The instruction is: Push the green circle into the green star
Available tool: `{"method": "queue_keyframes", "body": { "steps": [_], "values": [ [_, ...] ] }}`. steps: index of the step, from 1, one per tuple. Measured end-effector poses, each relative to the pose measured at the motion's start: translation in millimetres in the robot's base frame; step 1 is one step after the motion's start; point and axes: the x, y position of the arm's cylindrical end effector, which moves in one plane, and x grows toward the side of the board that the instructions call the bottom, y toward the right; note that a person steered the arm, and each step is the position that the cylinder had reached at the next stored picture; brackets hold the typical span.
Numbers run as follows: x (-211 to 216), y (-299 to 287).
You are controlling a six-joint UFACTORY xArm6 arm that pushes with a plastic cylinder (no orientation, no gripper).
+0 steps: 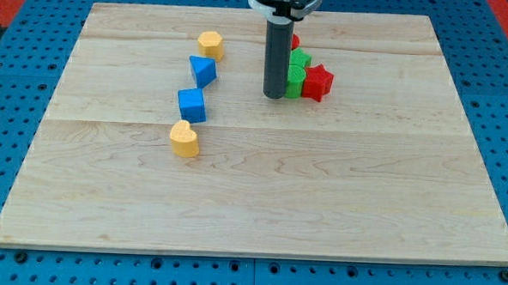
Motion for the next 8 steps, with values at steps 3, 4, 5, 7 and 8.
{"method": "queue_keyframes", "body": {
  "steps": [3,4,5,7,8],
  "values": [
    [-72.7,-45.9],
    [-108.0,-42.6],
    [-135.9,-13.5],
    [-117.1,49.4],
    [-113.7,32.0]
  ]
}}
